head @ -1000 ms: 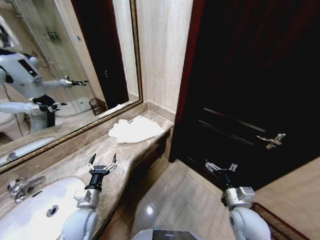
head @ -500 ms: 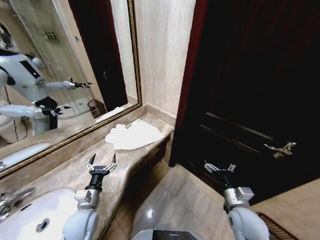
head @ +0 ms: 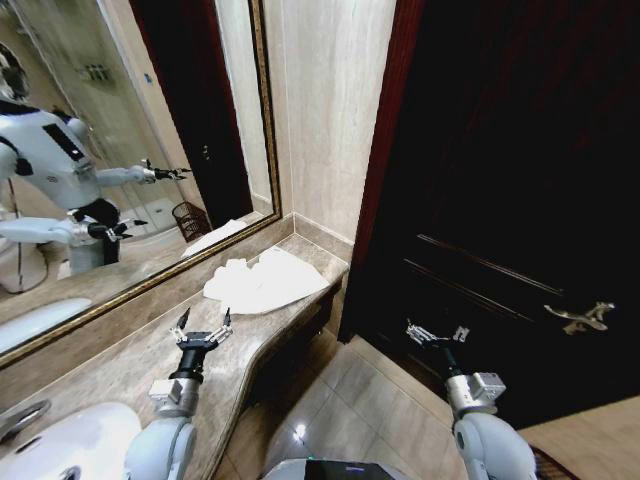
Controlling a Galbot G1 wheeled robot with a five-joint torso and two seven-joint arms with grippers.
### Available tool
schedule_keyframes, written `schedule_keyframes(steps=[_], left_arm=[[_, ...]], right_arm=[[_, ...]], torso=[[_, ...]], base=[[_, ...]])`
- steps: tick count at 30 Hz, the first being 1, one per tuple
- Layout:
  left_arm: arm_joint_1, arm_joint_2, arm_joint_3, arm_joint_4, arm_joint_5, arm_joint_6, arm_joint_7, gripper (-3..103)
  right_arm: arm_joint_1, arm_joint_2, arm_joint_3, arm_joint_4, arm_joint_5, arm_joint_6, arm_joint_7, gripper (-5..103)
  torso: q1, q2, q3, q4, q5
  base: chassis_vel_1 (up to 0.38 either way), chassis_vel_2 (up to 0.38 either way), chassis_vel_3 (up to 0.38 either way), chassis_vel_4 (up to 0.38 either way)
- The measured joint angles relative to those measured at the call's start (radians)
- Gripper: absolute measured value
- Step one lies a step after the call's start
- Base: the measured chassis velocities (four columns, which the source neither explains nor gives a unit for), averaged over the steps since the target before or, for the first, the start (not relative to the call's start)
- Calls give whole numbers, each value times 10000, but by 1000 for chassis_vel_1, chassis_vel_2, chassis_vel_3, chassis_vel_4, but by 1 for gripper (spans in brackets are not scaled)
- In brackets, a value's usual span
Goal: Discard the used towel into the hamper.
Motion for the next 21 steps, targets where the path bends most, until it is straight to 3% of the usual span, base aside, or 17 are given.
schedule_keyframes(steps=[8,15,17,19,21], left_arm=[[-29,57,0,112,-30,17,-3,100],[-459,526,52,328,-506,578,-286,100],[-973,898,204,523,-881,1219,-954,100],[-1125,984,257,556,-1002,1436,-1164,100],[-1924,1333,640,766,-1745,2334,-2301,100]], right_arm=[[-1,-10,-35,1,-137,-156,88,100],[103,57,-76,-116,-212,-145,257,100],[197,42,-88,-216,-279,-171,371,100],[219,31,-92,-250,-299,-175,395,100],[274,16,-94,-445,-429,-177,481,100]], torso=[[6,-1,1,3,1],[-5,1,-1,2,0],[-5,1,-1,2,-1],[-5,1,-1,2,-1],[-2,1,-1,2,1]], base=[[-56,83,56,-53],[0,0,0,0],[0,0,0,0],[0,0,0,0],[0,0,0,0]])
